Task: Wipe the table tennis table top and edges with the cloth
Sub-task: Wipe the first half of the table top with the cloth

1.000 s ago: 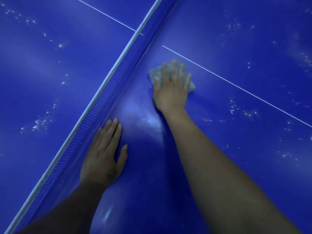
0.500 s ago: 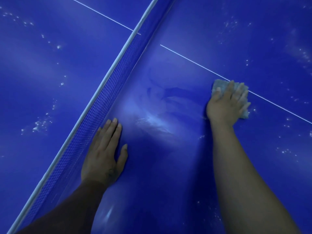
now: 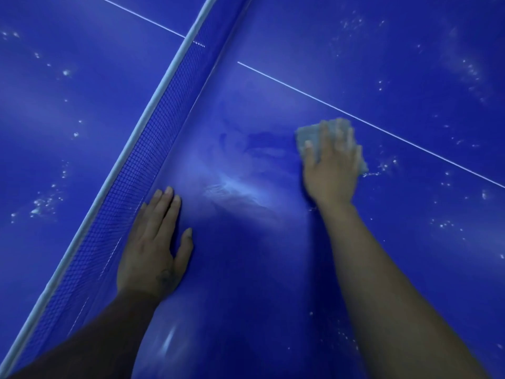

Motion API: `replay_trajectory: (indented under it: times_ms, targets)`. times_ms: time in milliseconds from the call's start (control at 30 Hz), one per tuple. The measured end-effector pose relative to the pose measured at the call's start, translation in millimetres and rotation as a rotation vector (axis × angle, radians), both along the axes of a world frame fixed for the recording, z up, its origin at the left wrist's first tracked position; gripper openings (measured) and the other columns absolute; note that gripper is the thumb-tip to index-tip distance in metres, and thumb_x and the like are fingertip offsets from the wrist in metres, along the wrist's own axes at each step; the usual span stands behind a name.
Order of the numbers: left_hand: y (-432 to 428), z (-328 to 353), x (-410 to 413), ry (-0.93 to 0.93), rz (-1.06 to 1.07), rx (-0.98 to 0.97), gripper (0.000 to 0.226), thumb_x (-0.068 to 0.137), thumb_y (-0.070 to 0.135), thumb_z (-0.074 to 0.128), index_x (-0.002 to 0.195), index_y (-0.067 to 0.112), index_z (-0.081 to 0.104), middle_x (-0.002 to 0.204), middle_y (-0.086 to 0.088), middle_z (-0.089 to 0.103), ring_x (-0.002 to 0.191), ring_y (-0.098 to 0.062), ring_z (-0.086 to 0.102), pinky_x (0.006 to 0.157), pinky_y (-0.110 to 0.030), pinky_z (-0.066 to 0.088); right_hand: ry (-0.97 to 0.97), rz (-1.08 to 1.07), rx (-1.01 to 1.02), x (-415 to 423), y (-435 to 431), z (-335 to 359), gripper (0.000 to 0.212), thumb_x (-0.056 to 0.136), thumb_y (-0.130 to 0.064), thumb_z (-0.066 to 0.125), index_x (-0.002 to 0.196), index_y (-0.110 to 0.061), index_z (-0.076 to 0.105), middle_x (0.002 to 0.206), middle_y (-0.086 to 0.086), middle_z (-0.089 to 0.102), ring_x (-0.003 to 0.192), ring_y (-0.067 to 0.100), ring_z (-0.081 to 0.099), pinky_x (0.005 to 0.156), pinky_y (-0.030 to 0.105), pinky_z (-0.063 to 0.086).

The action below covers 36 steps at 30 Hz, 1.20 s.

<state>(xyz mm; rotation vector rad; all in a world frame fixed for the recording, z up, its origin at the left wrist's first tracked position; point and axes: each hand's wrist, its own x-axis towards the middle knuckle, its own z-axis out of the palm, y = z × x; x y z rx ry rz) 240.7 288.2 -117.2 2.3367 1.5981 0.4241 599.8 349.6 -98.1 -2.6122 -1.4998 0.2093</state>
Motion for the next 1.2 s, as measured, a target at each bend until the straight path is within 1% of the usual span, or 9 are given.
replay_trajectory:
  times_ms: [100,233,433,567,700,800,867,1100,1200]
  targets:
    - [-0.4,1.4,0.3,-0.002,0.007,0.000,0.066,0.108,0.037,0.048,0.164,0.004,0.040,0.175,-0.008,0.033,0.165,-0.025,0.024,0.132,-0.053,0.025,0.034,-0.215,0.007,30.4,-10.1,4.4,0.061,0.114,-0.047,0.031,0.170,-0.023,0.024,0.180,0.005,0.009,0.166,0.029,0.004,0.133,0.055,0.003]
    - [-1.1,0.4,-0.4,-0.003,0.003,0.009,0.066,0.108,0.038,0.047,0.165,0.005,0.040,0.175,-0.006,0.032,0.165,-0.023,0.023,0.133,-0.051,0.024,0.061,-0.411,0.015,1.2,3.6,3.3,0.062,0.114,-0.046,0.027,0.171,-0.023,0.018,0.180,0.006,0.002,0.166,0.030,-0.004,0.132,0.056,-0.003]
    - [-0.6,-2.5,-0.9,-0.020,-0.010,0.031,0.065,0.109,0.037,0.047,0.164,0.003,0.041,0.175,-0.007,0.033,0.165,-0.025,0.024,0.134,-0.050,0.021,-0.002,0.014,0.038,-83.0,-7.3,-2.4,0.062,0.112,-0.049,0.029,0.170,-0.028,0.024,0.179,0.005,0.010,0.166,0.030,0.005,0.133,0.052,0.002]
    - [0.4,-3.9,-1.3,-0.035,-0.018,0.049,0.064,0.109,0.036,0.049,0.163,0.001,0.042,0.174,-0.010,0.035,0.164,-0.027,0.027,0.133,-0.052,0.023,0.016,0.166,0.024,-37.8,-33.7,-2.0,0.063,0.110,-0.052,0.029,0.169,-0.029,0.027,0.179,0.004,0.013,0.166,0.028,0.009,0.134,0.051,0.007]
    - [0.7,-4.6,-0.7,-0.048,-0.014,0.057,0.064,0.108,0.034,0.050,0.162,0.001,0.043,0.173,-0.012,0.037,0.163,-0.028,0.029,0.132,-0.054,0.025,-0.027,-0.142,0.001,30.0,-67.3,4.0,0.060,0.113,-0.046,0.036,0.168,-0.023,0.029,0.178,0.008,0.017,0.164,0.033,0.013,0.131,0.056,0.012]
    - [0.9,-4.8,-1.7,-0.039,-0.014,0.060,0.064,0.107,0.032,0.052,0.161,0.000,0.043,0.173,-0.012,0.036,0.163,-0.029,0.028,0.132,-0.054,0.025,0.053,-0.504,0.001,41.8,-79.0,6.3,0.062,0.114,-0.047,0.028,0.171,-0.023,0.019,0.180,0.006,0.004,0.166,0.030,0.000,0.133,0.056,0.002]
    - [0.7,-4.8,-1.1,-0.036,-0.021,0.054,0.064,0.108,0.033,0.051,0.162,0.001,0.042,0.173,-0.012,0.035,0.164,-0.028,0.027,0.133,-0.053,0.024,0.053,-0.581,0.001,24.9,-67.9,6.1,0.062,0.114,-0.046,0.029,0.171,-0.023,0.018,0.180,0.006,0.002,0.166,0.032,-0.002,0.133,0.056,0.000]
    - [0.4,-5.5,-0.4,-0.032,-0.022,0.051,0.065,0.108,0.035,0.049,0.163,0.001,0.041,0.174,-0.012,0.034,0.164,-0.029,0.027,0.133,-0.053,0.023,-0.007,-0.057,0.029,-82.7,-59.1,-0.8,0.062,0.112,-0.049,0.028,0.170,-0.027,0.024,0.179,0.005,0.012,0.166,0.031,0.006,0.133,0.052,0.004]
    - [1.8,-7.0,-0.7,-0.038,-0.031,0.073,0.064,0.108,0.034,0.049,0.161,-0.001,0.043,0.172,-0.015,0.036,0.163,-0.032,0.030,0.132,-0.056,0.025,0.003,0.124,0.009,-52.7,-82.7,-1.9,0.063,0.111,-0.051,0.030,0.169,-0.027,0.028,0.179,0.004,0.015,0.165,0.029,0.013,0.133,0.050,0.010]
